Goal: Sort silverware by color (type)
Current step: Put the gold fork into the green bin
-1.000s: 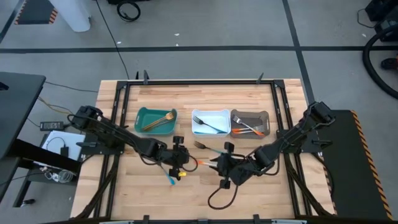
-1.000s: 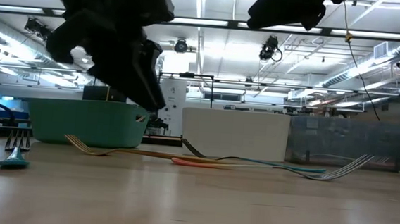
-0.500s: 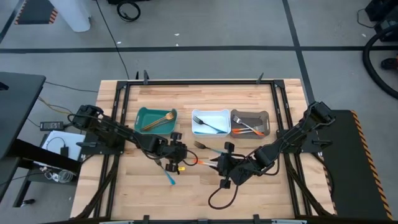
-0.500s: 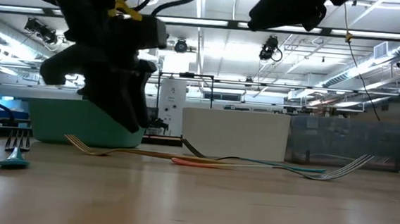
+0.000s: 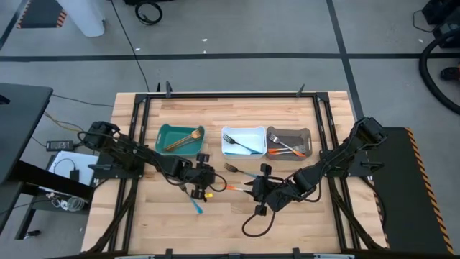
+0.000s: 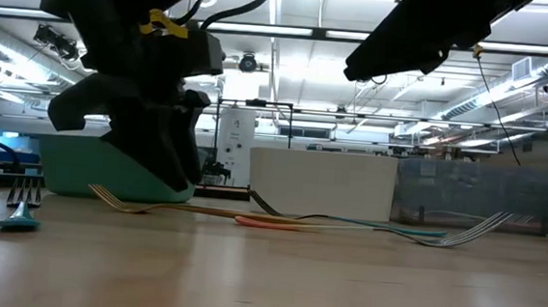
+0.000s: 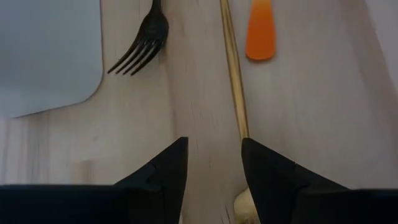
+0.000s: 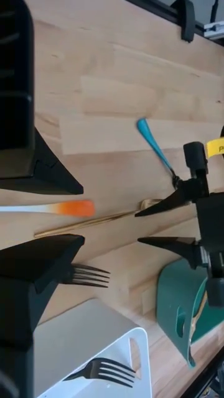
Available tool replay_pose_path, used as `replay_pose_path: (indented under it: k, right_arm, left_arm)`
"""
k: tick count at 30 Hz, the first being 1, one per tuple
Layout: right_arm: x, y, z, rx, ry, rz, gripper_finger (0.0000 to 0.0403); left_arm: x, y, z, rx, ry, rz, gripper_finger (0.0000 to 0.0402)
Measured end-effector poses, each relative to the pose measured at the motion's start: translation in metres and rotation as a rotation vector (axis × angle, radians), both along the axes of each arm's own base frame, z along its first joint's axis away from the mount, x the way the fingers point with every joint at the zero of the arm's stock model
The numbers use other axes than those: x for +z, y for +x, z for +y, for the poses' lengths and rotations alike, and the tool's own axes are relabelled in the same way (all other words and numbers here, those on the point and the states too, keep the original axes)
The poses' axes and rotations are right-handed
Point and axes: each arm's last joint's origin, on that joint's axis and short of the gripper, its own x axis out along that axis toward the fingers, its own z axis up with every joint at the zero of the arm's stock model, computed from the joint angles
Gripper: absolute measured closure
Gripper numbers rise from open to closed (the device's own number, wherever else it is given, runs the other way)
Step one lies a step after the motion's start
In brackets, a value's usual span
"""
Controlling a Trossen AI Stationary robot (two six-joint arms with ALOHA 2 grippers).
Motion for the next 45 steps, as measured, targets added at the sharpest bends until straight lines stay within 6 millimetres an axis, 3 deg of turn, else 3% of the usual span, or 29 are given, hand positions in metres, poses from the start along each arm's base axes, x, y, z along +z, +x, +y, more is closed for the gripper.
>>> replay_pose_path:
  k: [5,13,19,38,45]
  right_arm:
    - [0.000,0.000,0.000,0.004,0.003,-0.002,0.0284]
    - [0.001,0.001,0.001,0.011,0.000,-0.007,0.0284]
    - [0.001,0.001,0.001,0.019,-0.007,-0.011,0.0284]
    - [0.002,0.002,-0.001,0.015,-0.009,-0.011,0.0284]
    - [0.001,0.002,-0.001,0.015,-0.010,-0.011,0.0284]
  left_arm:
    - [0.003,-0.001,0.004,0.011,-0.024,0.008,0.0241]
    - [0.006,0.002,0.020,0.092,-0.264,0.038,0.0241]
    - [0.007,0.003,0.027,0.211,-0.350,0.029,0.0241]
    - [0.010,0.009,0.025,0.200,-0.389,-0.031,0.0241]
    - [-0.001,0.009,0.023,0.214,-0.377,0.014,0.0241]
